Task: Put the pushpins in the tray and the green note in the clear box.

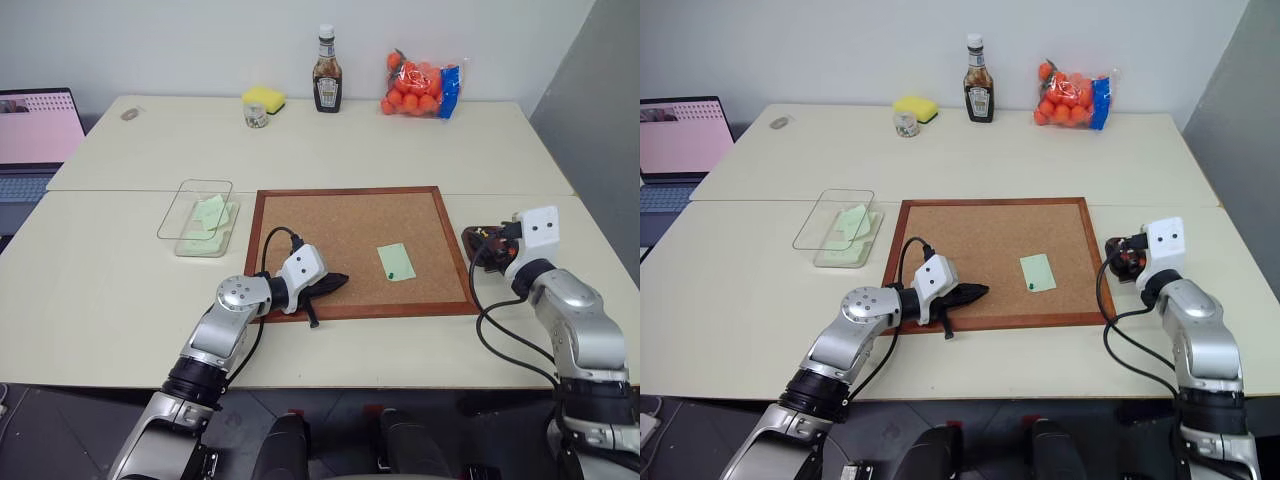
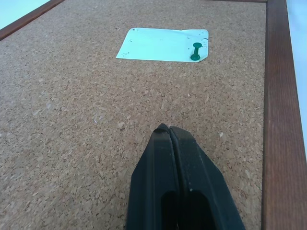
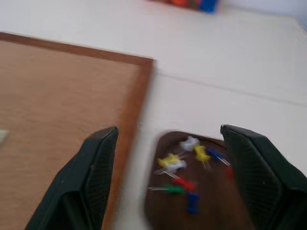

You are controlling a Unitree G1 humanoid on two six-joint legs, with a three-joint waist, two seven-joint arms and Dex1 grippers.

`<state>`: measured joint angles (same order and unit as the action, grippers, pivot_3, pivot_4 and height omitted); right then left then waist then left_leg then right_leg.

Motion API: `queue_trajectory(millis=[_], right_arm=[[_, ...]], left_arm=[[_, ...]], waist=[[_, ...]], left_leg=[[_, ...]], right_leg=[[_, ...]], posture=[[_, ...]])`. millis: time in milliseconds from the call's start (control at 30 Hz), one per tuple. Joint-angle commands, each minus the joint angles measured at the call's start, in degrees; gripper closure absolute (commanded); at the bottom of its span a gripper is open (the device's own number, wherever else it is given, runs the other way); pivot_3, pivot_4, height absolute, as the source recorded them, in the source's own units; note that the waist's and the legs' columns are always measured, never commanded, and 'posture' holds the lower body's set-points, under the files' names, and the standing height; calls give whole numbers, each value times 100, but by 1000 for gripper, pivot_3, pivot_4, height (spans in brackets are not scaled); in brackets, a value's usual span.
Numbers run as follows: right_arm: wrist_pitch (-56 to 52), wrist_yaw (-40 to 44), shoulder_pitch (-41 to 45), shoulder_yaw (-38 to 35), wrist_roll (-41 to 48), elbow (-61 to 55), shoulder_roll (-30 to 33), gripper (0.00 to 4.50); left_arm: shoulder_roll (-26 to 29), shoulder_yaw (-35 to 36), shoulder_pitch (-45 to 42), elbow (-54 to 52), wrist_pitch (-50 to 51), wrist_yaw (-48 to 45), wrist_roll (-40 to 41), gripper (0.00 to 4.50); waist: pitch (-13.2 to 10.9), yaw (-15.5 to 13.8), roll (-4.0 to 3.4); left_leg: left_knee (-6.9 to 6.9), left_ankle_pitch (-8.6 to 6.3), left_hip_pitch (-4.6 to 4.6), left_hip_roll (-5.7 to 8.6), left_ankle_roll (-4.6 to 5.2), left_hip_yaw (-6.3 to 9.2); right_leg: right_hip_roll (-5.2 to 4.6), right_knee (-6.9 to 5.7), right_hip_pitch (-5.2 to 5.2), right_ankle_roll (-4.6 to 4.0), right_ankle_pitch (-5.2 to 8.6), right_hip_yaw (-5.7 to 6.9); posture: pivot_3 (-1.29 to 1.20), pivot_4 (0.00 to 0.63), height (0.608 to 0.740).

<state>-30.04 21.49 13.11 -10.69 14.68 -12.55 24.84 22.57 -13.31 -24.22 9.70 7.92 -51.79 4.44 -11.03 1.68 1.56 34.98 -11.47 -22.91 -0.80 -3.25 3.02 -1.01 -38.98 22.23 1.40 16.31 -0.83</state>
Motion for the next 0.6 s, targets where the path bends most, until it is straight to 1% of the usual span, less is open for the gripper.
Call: queue_trajectory(millis=[33,167,300,433,600], right_arm=[[34,277,-397,403,188,-875,-88,893],[311,311,-711,976,-73,-1033,-201,893],[344,288,-666,1381,-229,-846,-327,893],[447,285,-517,1629,-343,-608,-459,893],[546,347,-379,1750,-412,-359,-547,893]], left_arm=[[22,-65,33,36,-40,10,-72,4500],[27,-70,21,57,-52,-9,-85,4500],[36,-72,26,73,-68,-25,-92,4500],[36,-73,29,79,-71,-25,-95,4500],[42,-66,39,59,-64,-12,-95,4500]], waist=[[0,0,0],[0,0,0],[0,0,0],[0,0,0],[0,0,0]], left_leg=[[0,0,1,0,0,0],[2,0,1,0,0,-1],[1,0,1,-1,0,0],[2,0,1,0,0,0],[1,0,1,-1,0,1]], right_leg=[[0,0,0,0,0,0],[0,0,0,0,0,0],[0,0,1,0,0,1],[0,0,1,0,0,2],[1,0,0,0,0,3]], posture=[[0,150,740],[0,150,740],[0,150,740],[0,150,740],[0,150,740]])
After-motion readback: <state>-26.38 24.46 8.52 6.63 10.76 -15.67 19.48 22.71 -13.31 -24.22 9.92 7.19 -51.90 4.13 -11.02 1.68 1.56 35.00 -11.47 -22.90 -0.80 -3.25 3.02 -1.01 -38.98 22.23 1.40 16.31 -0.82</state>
